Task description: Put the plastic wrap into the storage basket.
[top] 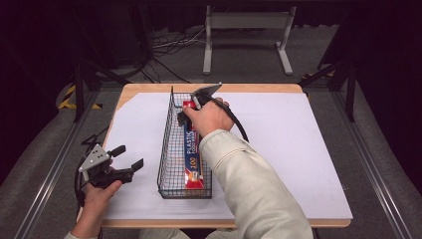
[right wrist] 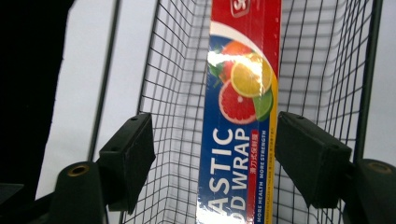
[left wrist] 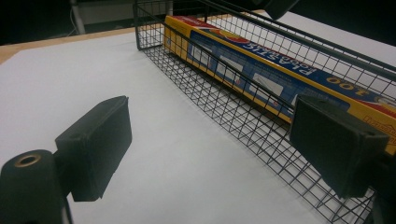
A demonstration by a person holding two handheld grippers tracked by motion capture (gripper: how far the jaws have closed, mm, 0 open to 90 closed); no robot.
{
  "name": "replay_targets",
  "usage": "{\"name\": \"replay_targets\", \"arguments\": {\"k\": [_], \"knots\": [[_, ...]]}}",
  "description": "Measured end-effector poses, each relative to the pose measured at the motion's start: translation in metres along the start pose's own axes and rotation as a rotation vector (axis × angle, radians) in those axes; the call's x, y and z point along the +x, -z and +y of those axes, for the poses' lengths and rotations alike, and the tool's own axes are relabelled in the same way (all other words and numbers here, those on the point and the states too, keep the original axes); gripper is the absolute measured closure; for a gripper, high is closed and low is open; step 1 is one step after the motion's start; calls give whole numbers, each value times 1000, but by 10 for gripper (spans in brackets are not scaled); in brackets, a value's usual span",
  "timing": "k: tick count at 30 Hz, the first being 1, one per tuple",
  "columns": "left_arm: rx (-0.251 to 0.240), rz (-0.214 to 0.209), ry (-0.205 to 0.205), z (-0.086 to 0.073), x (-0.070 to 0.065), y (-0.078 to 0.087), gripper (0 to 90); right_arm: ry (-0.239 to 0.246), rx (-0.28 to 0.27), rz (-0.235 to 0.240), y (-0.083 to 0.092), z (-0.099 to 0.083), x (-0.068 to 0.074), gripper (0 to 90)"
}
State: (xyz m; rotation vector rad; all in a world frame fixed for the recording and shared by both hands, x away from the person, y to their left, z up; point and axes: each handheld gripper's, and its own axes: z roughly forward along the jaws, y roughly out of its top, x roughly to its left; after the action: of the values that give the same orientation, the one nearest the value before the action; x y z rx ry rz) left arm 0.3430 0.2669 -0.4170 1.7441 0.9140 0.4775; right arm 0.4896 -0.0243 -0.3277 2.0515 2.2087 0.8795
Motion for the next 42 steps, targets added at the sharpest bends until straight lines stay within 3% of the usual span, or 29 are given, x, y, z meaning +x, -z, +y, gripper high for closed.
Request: {"name": "replay_targets", "arguments": {"k": [2,3,5,7,14,18,24,27,36,42], "knots": [[2,2,-5,0,0,0,138,16,-21,1,3,0,1,294],[2,1,-2,0,0,0,138,66,-75,2,8,-2,1,294],[-1,5,-1,-1,1,1,138,76,-95,5,10,-2,2,295],[0,6,-3,0,1,0,138,120,-157,26,17,-3,1,303],[-1,11,-3,-1,0,-1,138,213,-238,28,26,-8,0,300],[0,13,-4,-1,0,0,138,222,-250,22,28,-13,-2,294],[6,19,-9,-1,1,0,137,283,-276,26,31,-22,-5,279],[8,17,-10,-1,1,-1,137,282,-285,35,34,-23,-8,274],[14,17,-10,-1,0,-2,137,265,-306,69,54,-33,-34,259],[22,22,-15,-1,0,-3,137,303,-303,75,66,-41,-47,248]]}}
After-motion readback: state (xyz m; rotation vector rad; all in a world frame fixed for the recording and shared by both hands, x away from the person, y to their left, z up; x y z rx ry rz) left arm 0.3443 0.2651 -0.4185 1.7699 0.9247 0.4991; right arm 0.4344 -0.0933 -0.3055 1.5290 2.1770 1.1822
